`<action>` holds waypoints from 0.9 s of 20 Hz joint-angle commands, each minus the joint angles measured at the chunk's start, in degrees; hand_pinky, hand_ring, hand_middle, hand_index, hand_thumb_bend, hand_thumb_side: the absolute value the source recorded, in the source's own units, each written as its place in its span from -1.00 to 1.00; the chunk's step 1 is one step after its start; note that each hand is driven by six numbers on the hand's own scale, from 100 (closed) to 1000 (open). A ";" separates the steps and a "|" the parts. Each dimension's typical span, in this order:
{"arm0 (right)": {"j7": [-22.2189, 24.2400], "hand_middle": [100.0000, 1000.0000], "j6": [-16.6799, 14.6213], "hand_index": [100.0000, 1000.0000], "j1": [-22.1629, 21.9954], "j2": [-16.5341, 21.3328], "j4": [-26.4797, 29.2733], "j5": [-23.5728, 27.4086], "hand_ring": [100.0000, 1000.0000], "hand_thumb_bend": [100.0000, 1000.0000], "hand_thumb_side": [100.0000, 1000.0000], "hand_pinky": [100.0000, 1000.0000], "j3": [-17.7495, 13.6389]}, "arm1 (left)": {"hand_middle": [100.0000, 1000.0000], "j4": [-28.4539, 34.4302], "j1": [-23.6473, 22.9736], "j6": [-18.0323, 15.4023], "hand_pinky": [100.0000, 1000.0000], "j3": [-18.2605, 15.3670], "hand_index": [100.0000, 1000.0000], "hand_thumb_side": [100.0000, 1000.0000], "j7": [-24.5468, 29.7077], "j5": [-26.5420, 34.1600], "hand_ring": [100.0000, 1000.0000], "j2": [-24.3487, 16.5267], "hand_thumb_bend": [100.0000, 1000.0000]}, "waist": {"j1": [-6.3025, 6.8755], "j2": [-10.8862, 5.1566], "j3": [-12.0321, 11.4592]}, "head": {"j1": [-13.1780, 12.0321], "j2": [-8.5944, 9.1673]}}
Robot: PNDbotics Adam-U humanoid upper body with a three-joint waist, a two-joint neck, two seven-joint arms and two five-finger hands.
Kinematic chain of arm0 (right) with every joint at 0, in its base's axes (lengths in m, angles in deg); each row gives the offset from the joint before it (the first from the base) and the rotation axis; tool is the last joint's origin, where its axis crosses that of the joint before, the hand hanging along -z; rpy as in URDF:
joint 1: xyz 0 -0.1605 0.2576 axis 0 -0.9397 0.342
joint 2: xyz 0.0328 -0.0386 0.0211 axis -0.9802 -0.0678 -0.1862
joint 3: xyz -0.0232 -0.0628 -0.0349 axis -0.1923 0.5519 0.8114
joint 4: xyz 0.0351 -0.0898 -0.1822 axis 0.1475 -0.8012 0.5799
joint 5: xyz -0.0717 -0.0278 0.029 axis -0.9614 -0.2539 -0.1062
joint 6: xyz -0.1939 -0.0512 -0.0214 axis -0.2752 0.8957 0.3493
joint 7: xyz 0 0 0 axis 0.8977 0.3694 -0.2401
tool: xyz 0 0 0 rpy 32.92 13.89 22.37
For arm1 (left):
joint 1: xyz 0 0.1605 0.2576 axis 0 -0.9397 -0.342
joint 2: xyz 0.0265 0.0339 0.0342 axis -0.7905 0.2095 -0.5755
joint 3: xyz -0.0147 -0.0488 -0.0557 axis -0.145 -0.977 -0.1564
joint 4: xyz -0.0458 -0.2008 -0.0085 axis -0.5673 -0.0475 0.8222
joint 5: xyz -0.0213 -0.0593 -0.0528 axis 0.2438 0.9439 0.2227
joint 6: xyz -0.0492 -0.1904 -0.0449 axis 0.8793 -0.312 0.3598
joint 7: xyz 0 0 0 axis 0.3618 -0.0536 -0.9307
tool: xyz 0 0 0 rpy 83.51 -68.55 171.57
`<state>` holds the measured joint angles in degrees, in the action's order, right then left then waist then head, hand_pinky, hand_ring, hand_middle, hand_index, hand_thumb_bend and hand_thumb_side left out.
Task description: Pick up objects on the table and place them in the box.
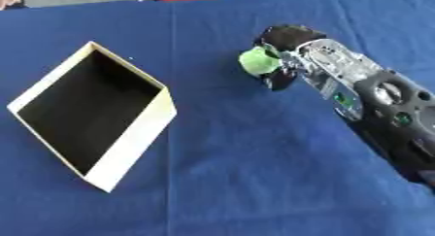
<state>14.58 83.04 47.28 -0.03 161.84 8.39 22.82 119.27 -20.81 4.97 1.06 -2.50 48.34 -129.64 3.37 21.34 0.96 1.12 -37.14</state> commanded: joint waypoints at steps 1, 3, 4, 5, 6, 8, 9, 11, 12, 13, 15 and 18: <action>-1.39 0.27 1.57 0.49 0.85 1.57 3.61 1.14 0.36 -1.00 -0.97 0.58 -0.69 | 0.22 0.32 0.10 0.09 -0.08 -1.01 0.53 0.17 -0.05 0.31 0.24 -1.29 -0.09 | -0.16 -1.30 -0.04 | -0.26 0.46; -1.02 0.31 2.32 0.48 1.18 2.57 7.54 0.72 0.40 -1.00 -1.00 0.62 -0.73 | 0.22 0.35 0.09 0.12 -0.08 -1.04 0.54 0.17 -0.08 0.25 0.24 -1.36 -0.09 | -0.26 -1.40 0.06 | -0.42 0.37; -0.42 0.31 2.73 0.48 1.31 3.08 9.74 0.14 0.41 -1.00 -1.00 0.63 -0.75 | 0.22 0.38 0.12 0.12 -0.08 -1.04 0.54 0.17 -0.09 0.22 0.24 -1.40 -0.09 | -0.30 -1.45 0.10 | -0.46 0.33; 0.29 0.33 2.96 0.47 1.55 3.49 12.07 -0.48 0.42 -1.00 -1.00 0.65 -0.76 | 0.22 0.42 0.16 0.11 -0.08 -1.02 0.53 0.17 -0.09 0.18 0.24 -1.45 -0.09 | -0.37 -1.55 0.16 | -0.51 0.27; 1.27 0.34 3.09 0.47 1.84 3.89 14.68 -1.10 0.43 -1.00 -1.00 0.66 -0.78 | 0.22 0.46 0.19 0.11 -0.08 -1.01 0.53 0.17 -0.07 0.12 0.24 -1.49 -0.09 | -0.44 -1.64 0.23 | -0.57 0.25; 3.63 0.35 3.23 0.47 2.50 4.49 19.95 -2.24 0.44 -1.00 -1.00 0.68 -1.03 | 0.22 0.51 0.22 0.11 -0.08 -0.98 0.53 0.17 -0.01 -0.03 0.24 -1.58 -0.10 | -0.60 -1.89 0.37 | -0.61 0.23; 4.91 0.37 3.26 0.46 2.89 4.64 22.51 -2.70 0.45 -1.00 -1.00 0.69 -1.24 | 0.22 0.52 0.23 0.11 -0.08 -0.97 0.53 0.17 0.03 -0.11 0.24 -1.60 -0.10 | -0.70 -2.06 0.41 | -0.65 0.19; 7.77 0.38 3.45 0.46 3.56 4.95 27.06 -3.50 0.46 -1.00 -1.00 0.70 -1.76 | 0.22 0.56 0.24 0.11 -0.08 -0.95 0.53 0.17 0.08 -0.25 0.24 -1.63 -0.10 | -0.90 -2.37 0.47 | -0.71 0.13; 9.16 0.38 3.62 0.46 3.88 5.04 29.01 -3.80 0.46 -1.00 -1.00 0.70 -2.09 | 0.22 0.58 0.22 0.10 -0.08 -0.95 0.53 0.18 0.10 -0.32 0.24 -1.66 -0.10 | -1.01 -2.50 0.49 | -0.75 0.11; 10.37 0.38 3.81 0.46 4.25 5.02 30.84 -3.98 0.46 -1.00 -1.00 0.70 -2.44 | 0.22 0.60 0.20 0.11 -0.08 -0.97 0.53 0.17 0.09 -0.40 0.24 -1.68 -0.10 | -1.14 -2.66 0.50 | -0.80 0.07; 12.48 0.39 4.18 0.46 5.00 4.82 33.97 -4.02 0.46 -1.00 -1.00 0.71 -2.99 | 0.22 0.68 0.23 0.10 -0.08 -0.98 0.53 0.18 0.08 -0.55 0.24 -1.70 -0.10 | -1.36 -2.96 0.46 | -0.86 -0.05; 15.50 0.39 4.60 0.46 6.46 3.96 38.04 -3.02 0.47 -1.00 -1.00 0.72 -3.26 | 0.22 0.85 0.30 0.01 -0.08 -0.89 0.53 0.18 0.17 -0.73 0.24 -1.79 -0.10 | -1.65 -3.36 0.29 | -0.94 -0.40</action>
<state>28.86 87.50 52.49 3.54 197.43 5.13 20.64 119.35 -20.89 5.01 1.05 -2.47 47.86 -129.64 1.64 19.35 1.36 0.37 -37.29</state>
